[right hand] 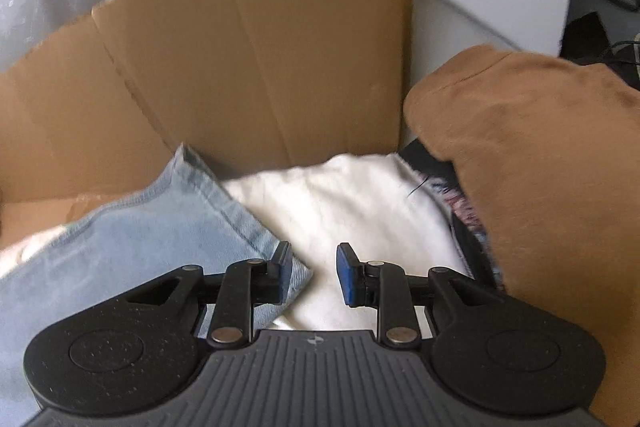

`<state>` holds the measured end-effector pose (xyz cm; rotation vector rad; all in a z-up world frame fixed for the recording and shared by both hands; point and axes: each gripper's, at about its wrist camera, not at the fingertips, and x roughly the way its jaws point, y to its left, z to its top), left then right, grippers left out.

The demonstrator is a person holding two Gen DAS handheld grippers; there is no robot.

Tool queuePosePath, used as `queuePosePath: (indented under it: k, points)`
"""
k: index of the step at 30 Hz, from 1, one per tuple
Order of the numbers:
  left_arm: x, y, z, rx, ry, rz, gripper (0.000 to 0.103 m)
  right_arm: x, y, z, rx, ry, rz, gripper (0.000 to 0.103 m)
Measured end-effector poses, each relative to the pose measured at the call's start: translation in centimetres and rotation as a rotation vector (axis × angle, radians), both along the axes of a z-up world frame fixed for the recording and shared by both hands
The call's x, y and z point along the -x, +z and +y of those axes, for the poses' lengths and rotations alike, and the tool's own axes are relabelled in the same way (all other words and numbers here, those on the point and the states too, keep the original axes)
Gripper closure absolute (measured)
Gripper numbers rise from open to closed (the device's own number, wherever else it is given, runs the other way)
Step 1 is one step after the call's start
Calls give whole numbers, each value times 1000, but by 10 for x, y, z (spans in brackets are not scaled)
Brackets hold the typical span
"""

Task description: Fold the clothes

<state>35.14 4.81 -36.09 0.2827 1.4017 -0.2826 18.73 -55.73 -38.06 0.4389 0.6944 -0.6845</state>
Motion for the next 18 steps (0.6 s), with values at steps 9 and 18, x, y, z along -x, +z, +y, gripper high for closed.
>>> queuePosePath:
  k: [9,18]
  points:
    - [-24,68,38,39,127,-181,52,-3,29,45,-2,143,-86,77]
    - [-58,52,52,130,213,-267,52,-63,22,113,27,420,4,75]
